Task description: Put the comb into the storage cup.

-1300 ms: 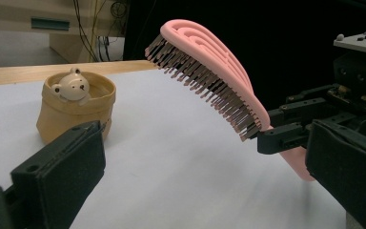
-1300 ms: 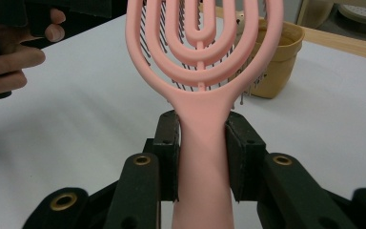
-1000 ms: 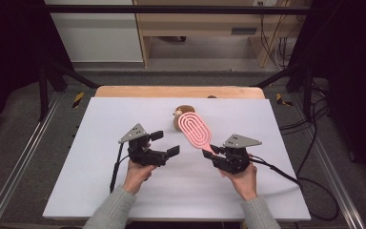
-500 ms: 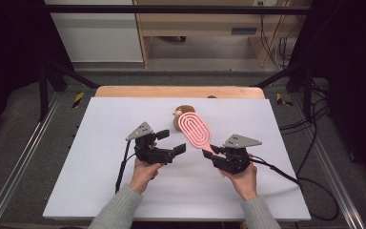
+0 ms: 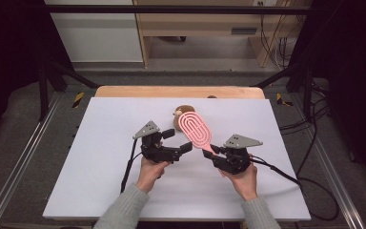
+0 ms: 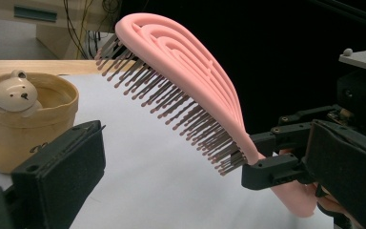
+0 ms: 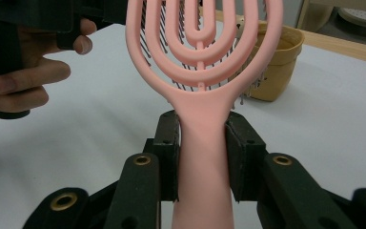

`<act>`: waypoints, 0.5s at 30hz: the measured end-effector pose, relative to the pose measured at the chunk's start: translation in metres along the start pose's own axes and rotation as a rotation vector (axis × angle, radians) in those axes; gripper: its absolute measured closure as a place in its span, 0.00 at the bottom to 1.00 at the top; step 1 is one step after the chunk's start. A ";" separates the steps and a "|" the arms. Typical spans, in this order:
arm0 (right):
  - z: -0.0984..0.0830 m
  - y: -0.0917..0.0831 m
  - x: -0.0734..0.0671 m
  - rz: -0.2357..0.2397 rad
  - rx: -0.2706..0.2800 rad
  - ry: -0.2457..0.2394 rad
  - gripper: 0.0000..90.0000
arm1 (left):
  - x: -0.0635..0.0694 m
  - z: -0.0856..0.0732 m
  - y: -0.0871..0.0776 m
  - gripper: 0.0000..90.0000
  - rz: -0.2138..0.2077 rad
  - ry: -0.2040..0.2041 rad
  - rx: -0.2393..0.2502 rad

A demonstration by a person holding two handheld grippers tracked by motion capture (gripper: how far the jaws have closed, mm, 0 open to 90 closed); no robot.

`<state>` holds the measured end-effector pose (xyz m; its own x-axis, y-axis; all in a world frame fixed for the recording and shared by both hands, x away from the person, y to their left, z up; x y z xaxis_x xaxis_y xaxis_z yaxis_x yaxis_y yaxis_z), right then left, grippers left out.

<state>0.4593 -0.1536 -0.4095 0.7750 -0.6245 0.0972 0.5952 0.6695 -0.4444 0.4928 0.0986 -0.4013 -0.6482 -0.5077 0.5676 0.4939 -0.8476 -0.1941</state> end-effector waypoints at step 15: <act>0.000 0.000 -0.001 0.004 0.001 0.002 0.77 | 0.003 0.000 0.015 0.01 0.017 -0.037 0.017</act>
<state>0.4589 -0.1527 -0.4099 0.7769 -0.6225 0.0941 0.5924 0.6723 -0.4440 0.4978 0.0846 -0.4025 -0.6178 -0.5152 0.5940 0.5146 -0.8361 -0.1900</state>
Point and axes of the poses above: each handheld gripper's, and its own axes: y roughly forward along the jaws, z roughly out of its top, x roughly to its right, the point moved 1 cm from there along y, roughly forward along the jaws, and after that the axes turned 13 degrees about -y, right-handed, at the moved point
